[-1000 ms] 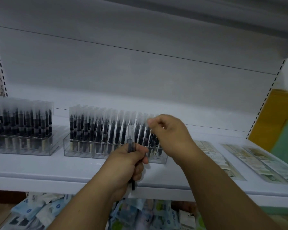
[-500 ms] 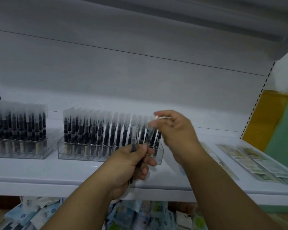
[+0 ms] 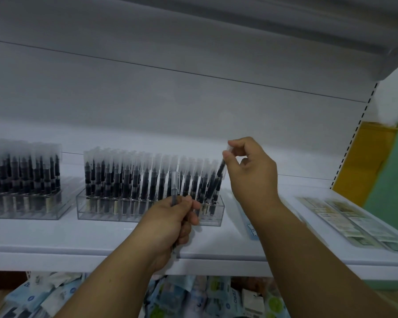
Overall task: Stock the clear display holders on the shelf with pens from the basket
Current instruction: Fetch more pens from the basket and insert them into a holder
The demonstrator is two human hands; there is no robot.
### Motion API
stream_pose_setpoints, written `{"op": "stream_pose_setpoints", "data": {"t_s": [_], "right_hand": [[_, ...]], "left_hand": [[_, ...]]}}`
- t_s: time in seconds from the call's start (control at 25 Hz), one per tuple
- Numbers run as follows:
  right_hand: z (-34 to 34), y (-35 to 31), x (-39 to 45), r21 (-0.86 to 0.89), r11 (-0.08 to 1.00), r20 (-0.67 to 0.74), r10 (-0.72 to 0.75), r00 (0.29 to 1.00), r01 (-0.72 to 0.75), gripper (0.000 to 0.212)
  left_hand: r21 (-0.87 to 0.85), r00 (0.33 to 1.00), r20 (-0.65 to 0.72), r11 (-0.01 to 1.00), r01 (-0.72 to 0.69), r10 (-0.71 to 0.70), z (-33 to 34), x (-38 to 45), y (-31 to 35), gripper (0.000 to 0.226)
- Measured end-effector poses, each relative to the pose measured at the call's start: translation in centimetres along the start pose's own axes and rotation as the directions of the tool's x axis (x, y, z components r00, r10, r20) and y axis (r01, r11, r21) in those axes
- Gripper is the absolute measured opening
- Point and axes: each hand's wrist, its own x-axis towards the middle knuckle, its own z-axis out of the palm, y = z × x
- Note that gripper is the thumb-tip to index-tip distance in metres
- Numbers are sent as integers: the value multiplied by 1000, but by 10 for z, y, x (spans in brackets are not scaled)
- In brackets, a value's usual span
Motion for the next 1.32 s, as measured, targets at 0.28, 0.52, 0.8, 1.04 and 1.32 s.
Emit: {"op": "stream_pose_setpoints", "data": {"t_s": [0.28,0.52,0.8,1.04,1.32], "right_hand": [[11,4,-7,-266,961,294,12,956,70,18],[6,-17,-36,98,974,465,135,875,-202,29],[-12,2,-19,247,942,-30,244,969,-229,27],[-11,1,-4,-9,999,-74,44,996,-45,24],[-1,9,-3,-138,989,69,-43,997,53,18]], "left_hand": [[59,1000,-25,998,-14,16,3,0,-2,28],[427,992,-30,899,-96,120,17,5,-1,27],[933,744,229,76,-351,627,11,10,-16,22],[905,674,417,-211,-370,610,3,20,-31,35],[908,641,411,-232,-348,648,1,26,-36,39]]}}
